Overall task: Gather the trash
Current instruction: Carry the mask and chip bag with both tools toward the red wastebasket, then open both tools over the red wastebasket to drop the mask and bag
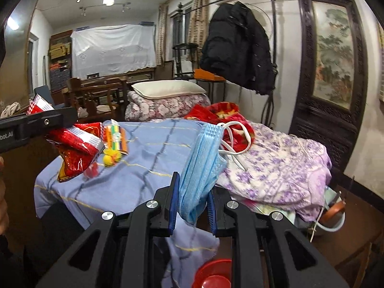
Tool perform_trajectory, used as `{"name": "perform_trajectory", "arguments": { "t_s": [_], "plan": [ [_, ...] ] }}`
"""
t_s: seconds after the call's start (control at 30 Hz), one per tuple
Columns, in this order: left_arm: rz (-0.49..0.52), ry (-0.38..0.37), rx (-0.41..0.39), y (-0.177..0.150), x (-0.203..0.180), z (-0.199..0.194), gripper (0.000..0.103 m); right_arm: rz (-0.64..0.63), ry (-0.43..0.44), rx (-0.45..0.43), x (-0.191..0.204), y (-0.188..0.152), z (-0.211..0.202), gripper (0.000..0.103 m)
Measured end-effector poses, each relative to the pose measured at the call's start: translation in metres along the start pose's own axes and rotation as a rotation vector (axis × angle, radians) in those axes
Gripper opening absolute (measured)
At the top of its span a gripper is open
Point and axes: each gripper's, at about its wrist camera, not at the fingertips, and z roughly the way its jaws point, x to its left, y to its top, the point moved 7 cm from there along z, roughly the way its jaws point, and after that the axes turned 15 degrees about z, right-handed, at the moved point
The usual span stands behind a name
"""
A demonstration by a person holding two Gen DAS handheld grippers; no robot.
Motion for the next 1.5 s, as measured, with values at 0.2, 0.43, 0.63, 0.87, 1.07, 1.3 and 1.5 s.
{"name": "perform_trajectory", "arguments": {
  "t_s": [0.2, 0.43, 0.63, 0.87, 1.07, 1.3, 1.5],
  "plan": [
    [0.035, -0.065, 0.051, -0.004, -0.036, 0.027, 0.044, 0.051, -0.044, 0.038, -0.04, -0.018, 0.012, 0.022],
    [0.069, -0.113, 0.106, -0.008, -0.066, 0.059, 0.044, 0.11, -0.081, 0.102, -0.079, -0.045, 0.035, 0.022],
    [0.101, -0.152, 0.149, -0.012, -0.09, 0.086, 0.044, 0.157, -0.107, 0.166, -0.11, -0.071, 0.057, 0.022],
    [0.128, -0.223, 0.187, -0.02, -0.123, 0.117, 0.037, 0.287, -0.126, 0.371, -0.171, -0.165, 0.116, 0.028],
    [0.171, -0.338, 0.252, -0.04, -0.167, 0.143, 0.033, 0.52, -0.179, 0.589, -0.233, -0.264, 0.148, 0.039],
    [0.188, -0.368, 0.27, -0.049, -0.185, 0.15, 0.034, 0.578, -0.167, 0.558, -0.252, -0.255, 0.14, 0.039],
    [0.157, -0.341, 0.261, -0.043, -0.167, 0.145, 0.035, 0.573, -0.146, 0.516, -0.253, -0.235, 0.13, 0.039]
  ]
}}
